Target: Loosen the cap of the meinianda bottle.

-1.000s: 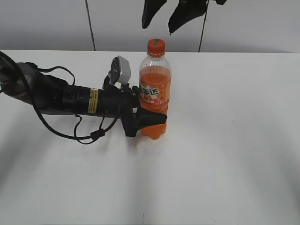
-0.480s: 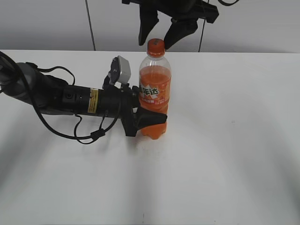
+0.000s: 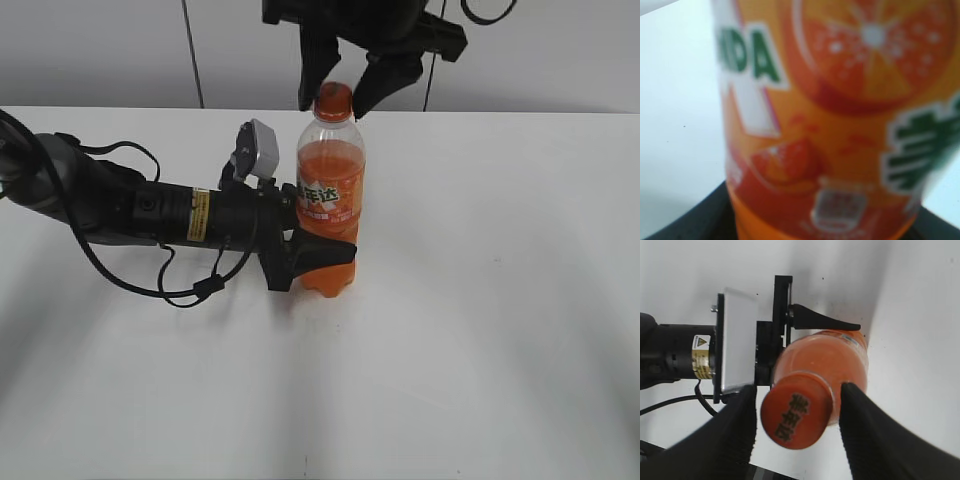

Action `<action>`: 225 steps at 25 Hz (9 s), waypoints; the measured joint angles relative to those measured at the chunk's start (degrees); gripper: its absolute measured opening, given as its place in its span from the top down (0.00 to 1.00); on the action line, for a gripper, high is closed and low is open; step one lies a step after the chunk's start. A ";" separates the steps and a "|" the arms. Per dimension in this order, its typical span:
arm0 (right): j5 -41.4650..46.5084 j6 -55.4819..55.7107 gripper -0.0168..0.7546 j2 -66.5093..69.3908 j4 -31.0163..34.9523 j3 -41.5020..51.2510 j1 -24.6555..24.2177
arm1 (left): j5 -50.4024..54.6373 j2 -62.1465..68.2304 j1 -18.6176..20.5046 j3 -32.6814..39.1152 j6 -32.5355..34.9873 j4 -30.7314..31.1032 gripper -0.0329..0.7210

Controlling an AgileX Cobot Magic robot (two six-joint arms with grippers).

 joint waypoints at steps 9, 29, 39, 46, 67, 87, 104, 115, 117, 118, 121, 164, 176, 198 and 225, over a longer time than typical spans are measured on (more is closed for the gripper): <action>0.00 0.05 0.46 -0.46 0.06 -0.25 0.00 | 0.00 0.00 0.00 0.00 0.00 0.00 0.42; -0.06 -0.45 0.49 -0.37 0.51 -0.40 0.00 | 0.02 0.00 0.00 0.00 -0.04 -0.35 0.42; 0.01 -3.11 0.62 -0.37 -0.03 -0.40 -0.05 | 0.06 0.00 0.00 0.05 -0.18 -0.45 0.42; 0.01 -13.11 0.62 -0.37 0.01 -0.40 -0.05 | 0.01 0.00 0.00 0.05 -0.18 -0.45 0.42; -0.09 -61.19 0.63 -0.37 0.43 -0.51 -0.05 | -0.10 0.00 0.00 0.05 -0.07 -0.27 0.42; 0.22 -92.54 0.63 -0.37 2.71 -0.55 -0.05 | -0.50 0.00 0.11 0.05 0.22 0.67 0.42; 0.34 -109.54 0.63 -0.37 3.74 -0.55 -0.05 | -0.62 0.00 0.11 0.05 0.43 0.84 0.42; 0.34 -116.25 0.63 -0.37 3.74 -0.62 -0.05 | -0.62 0.00 0.11 0.05 0.43 0.84 0.42; 0.34 -116.31 0.63 -0.37 3.69 -0.62 -0.05 | -0.62 0.00 0.11 0.05 0.43 0.84 0.42; 0.34 -116.31 0.63 -0.37 3.69 -0.62 -0.05 | -0.62 0.00 0.11 0.05 0.43 0.84 0.42; 0.34 -116.31 0.63 -0.37 3.69 -0.62 -0.05 | -0.62 0.00 0.11 0.05 0.43 0.84 0.42; 0.19 -87.55 0.52 -5.21 12.02 -1.16 -0.05 | -0.11 0.00 -0.07 0.05 0.03 0.53 0.42; 0.19 -32.94 0.52 -5.66 8.01 -2.23 -0.05 | -0.06 0.00 -0.07 0.05 0.03 0.53 0.42; 0.25 -1.22 0.52 -2.73 -2.36 -2.35 -0.05 | -0.01 0.00 -0.11 0.05 -0.02 0.53 0.42; 0.15 0.87 0.43 -1.99 -1.90 0.48 0.57 | -0.06 0.00 -0.11 0.05 -0.02 0.53 0.42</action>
